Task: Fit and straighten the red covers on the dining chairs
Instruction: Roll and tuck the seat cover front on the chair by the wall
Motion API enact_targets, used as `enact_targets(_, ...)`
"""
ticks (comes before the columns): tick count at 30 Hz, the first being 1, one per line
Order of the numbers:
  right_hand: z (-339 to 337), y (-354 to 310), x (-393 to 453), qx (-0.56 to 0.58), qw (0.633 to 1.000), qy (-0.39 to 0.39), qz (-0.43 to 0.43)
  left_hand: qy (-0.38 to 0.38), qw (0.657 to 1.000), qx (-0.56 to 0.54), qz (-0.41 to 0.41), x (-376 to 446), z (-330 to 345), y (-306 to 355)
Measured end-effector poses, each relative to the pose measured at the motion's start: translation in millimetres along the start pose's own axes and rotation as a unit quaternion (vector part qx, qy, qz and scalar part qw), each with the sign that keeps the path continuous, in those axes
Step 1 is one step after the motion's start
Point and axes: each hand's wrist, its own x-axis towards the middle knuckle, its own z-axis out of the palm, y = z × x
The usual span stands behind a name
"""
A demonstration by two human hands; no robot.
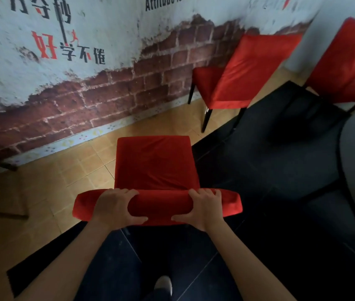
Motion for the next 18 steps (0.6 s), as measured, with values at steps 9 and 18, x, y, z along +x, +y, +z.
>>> enact_targets(9,14,-30,-62,0.026,0.996,-0.022,0.081,-0.005,0.997,0.020,0.073,-39,0,-4)
enact_targets(18,31,-86,-123,0.020,0.982,-0.011,0.187,-0.017,0.986,-0.011,0.165,-69,1,-29)
